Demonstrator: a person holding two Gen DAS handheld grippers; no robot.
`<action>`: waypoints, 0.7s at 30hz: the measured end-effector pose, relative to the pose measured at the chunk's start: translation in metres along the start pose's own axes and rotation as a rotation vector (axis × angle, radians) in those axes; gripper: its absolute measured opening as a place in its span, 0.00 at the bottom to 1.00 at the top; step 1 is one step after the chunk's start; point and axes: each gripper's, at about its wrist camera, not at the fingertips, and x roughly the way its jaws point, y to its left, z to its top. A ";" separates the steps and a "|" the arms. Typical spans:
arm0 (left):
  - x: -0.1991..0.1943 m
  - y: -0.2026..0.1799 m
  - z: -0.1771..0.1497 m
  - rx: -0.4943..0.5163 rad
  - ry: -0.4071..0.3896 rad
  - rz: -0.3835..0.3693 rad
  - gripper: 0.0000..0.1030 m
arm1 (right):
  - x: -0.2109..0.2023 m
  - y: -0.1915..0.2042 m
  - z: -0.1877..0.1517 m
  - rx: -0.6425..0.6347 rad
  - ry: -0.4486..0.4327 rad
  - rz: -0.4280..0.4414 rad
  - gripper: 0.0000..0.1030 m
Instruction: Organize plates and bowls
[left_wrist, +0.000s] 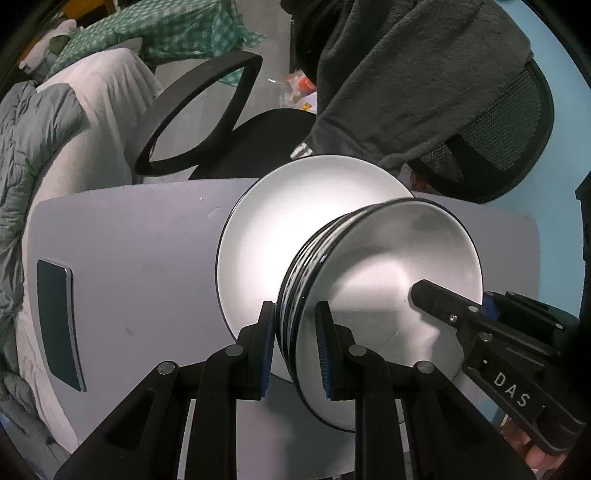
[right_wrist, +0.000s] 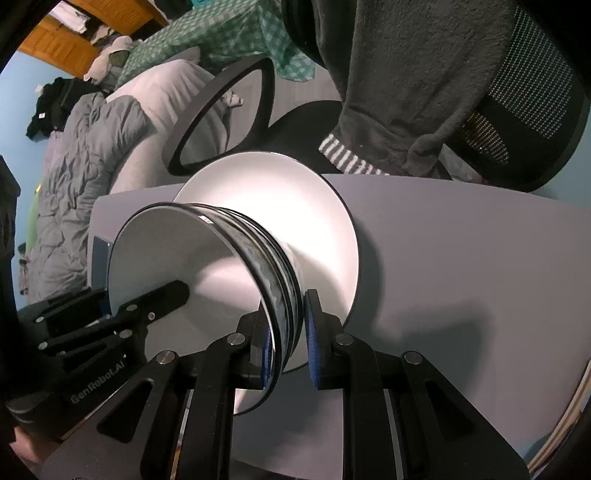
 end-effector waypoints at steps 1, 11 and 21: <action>0.001 0.000 0.002 -0.003 0.001 0.002 0.20 | 0.001 0.000 0.002 -0.003 0.002 -0.003 0.16; 0.003 0.005 0.007 -0.001 -0.021 -0.014 0.20 | 0.005 0.007 0.016 -0.058 0.014 -0.035 0.19; -0.031 0.010 -0.009 0.005 -0.125 0.064 0.45 | -0.020 0.008 0.011 -0.113 -0.070 -0.101 0.24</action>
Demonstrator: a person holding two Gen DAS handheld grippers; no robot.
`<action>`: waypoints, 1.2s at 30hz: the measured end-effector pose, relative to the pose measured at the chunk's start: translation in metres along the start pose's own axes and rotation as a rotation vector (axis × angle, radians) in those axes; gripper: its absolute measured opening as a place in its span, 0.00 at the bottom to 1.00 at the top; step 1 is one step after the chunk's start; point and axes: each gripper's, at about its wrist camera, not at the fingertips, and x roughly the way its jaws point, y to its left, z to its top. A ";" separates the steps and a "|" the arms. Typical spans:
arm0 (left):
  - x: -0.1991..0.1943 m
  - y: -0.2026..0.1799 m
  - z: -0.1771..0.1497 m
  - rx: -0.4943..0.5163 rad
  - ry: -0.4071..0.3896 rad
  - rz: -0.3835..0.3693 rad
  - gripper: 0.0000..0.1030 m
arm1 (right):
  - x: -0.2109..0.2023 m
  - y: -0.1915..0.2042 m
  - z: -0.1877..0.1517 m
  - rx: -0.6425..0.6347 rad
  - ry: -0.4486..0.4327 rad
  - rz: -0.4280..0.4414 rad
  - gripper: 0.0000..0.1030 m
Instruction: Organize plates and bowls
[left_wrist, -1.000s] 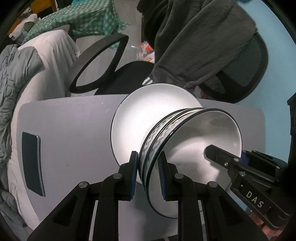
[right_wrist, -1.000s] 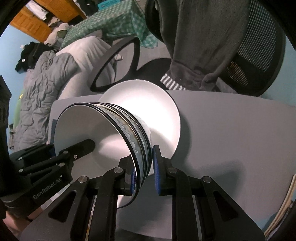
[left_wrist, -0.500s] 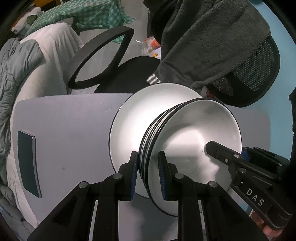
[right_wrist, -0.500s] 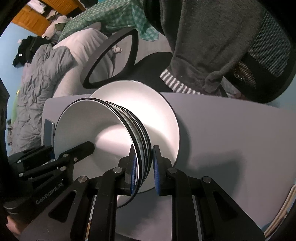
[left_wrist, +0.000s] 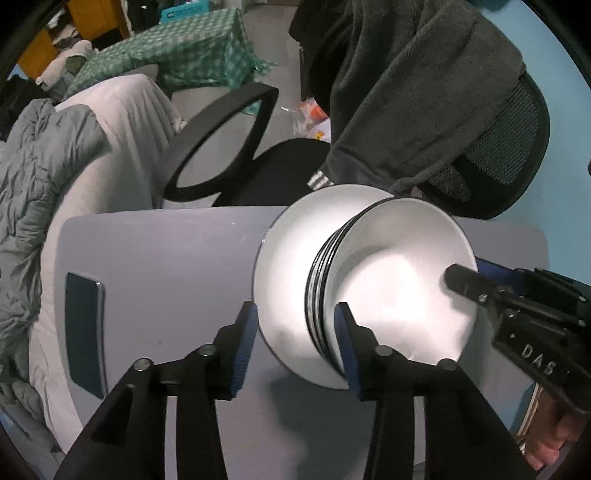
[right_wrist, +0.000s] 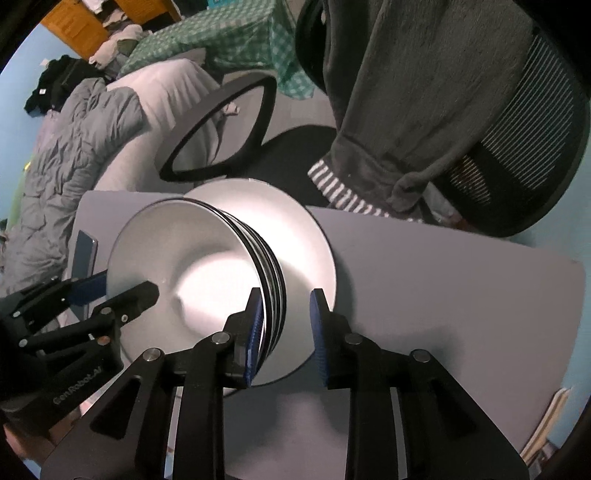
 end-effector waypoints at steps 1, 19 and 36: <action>-0.007 0.002 -0.001 -0.011 -0.013 -0.007 0.47 | -0.006 0.000 0.000 -0.006 -0.014 -0.006 0.24; -0.144 -0.008 -0.056 0.072 -0.305 -0.018 0.79 | -0.125 0.023 -0.036 -0.033 -0.245 -0.090 0.57; -0.189 0.003 -0.096 0.046 -0.373 -0.042 0.79 | -0.168 0.040 -0.082 0.030 -0.308 -0.077 0.57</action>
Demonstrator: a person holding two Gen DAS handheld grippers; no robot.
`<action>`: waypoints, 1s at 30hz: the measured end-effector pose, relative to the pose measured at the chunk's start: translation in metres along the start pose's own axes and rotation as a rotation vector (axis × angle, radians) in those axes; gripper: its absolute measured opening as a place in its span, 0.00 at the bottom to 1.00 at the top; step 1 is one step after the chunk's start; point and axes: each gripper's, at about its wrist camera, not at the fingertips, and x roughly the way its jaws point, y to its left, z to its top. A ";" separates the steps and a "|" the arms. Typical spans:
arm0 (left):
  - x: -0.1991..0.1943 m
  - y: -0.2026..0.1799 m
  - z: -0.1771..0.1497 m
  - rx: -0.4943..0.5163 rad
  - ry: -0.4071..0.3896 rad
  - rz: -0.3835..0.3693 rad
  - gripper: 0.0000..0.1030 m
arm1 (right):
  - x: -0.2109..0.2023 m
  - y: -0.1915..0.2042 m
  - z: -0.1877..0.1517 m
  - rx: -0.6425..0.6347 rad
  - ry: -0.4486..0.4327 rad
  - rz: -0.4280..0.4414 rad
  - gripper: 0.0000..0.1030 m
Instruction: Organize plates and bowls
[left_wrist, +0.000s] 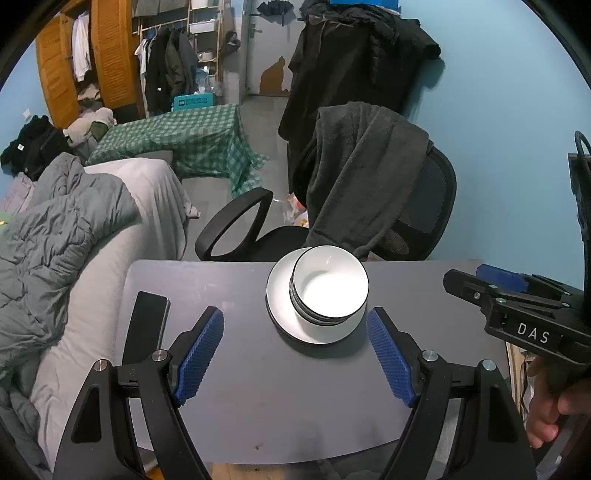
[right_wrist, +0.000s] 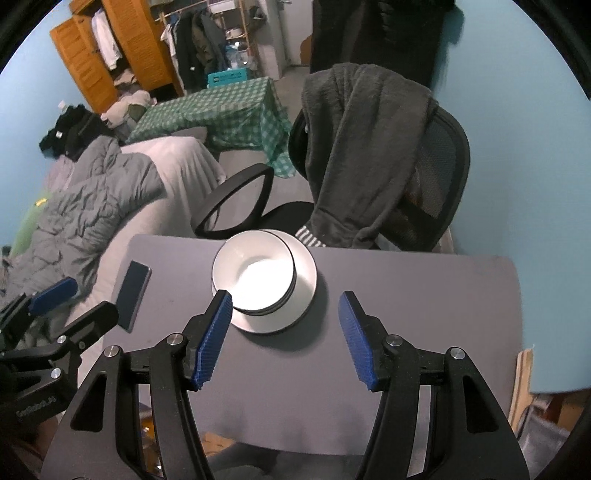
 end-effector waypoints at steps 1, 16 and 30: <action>-0.002 0.001 -0.001 -0.002 -0.004 -0.002 0.79 | -0.003 0.000 -0.002 0.003 -0.004 0.002 0.57; -0.014 -0.004 -0.009 -0.011 -0.022 -0.015 0.79 | -0.024 0.010 -0.015 0.003 -0.035 -0.003 0.57; -0.019 -0.005 -0.012 -0.014 -0.033 -0.021 0.79 | -0.028 0.011 -0.017 0.005 -0.037 -0.004 0.57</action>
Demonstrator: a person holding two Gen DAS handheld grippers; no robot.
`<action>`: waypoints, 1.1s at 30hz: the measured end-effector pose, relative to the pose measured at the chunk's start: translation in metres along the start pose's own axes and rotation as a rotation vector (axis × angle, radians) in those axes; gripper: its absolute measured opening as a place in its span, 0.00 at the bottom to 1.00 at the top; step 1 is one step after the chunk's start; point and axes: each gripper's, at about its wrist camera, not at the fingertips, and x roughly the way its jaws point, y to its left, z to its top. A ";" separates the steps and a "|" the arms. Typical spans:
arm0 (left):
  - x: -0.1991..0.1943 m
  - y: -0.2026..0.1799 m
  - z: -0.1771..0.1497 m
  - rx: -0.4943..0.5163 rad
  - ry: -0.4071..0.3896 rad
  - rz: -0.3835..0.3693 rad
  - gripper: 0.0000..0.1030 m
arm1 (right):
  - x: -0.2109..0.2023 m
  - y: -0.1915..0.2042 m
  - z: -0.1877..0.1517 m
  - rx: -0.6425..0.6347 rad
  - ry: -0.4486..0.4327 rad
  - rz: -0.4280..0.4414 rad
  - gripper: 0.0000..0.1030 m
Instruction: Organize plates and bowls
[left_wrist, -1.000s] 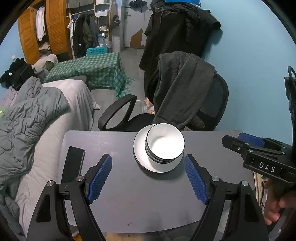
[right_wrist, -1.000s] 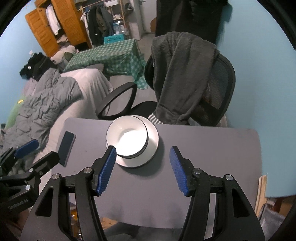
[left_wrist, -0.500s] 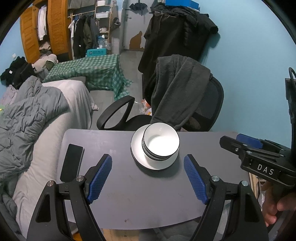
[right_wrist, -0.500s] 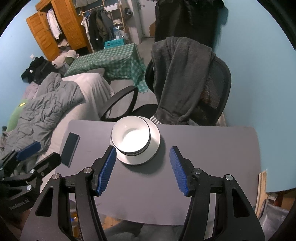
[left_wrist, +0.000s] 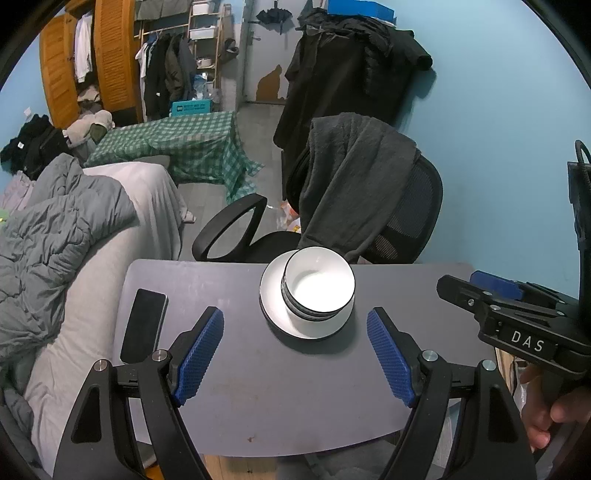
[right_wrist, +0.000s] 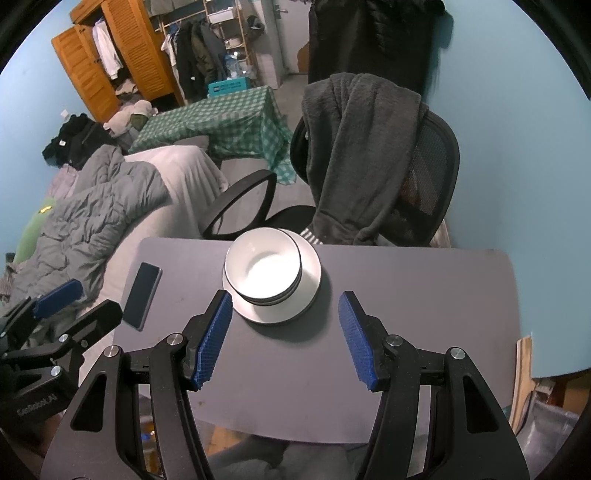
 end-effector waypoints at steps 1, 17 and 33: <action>-0.001 0.000 0.000 -0.001 -0.002 0.000 0.79 | -0.001 0.001 -0.001 0.002 0.000 -0.001 0.57; -0.004 -0.002 0.001 -0.003 -0.002 -0.003 0.79 | -0.004 0.003 -0.003 0.011 0.005 -0.006 0.57; -0.005 -0.002 0.003 -0.036 0.005 0.013 0.79 | -0.005 0.005 -0.002 0.019 0.006 -0.005 0.57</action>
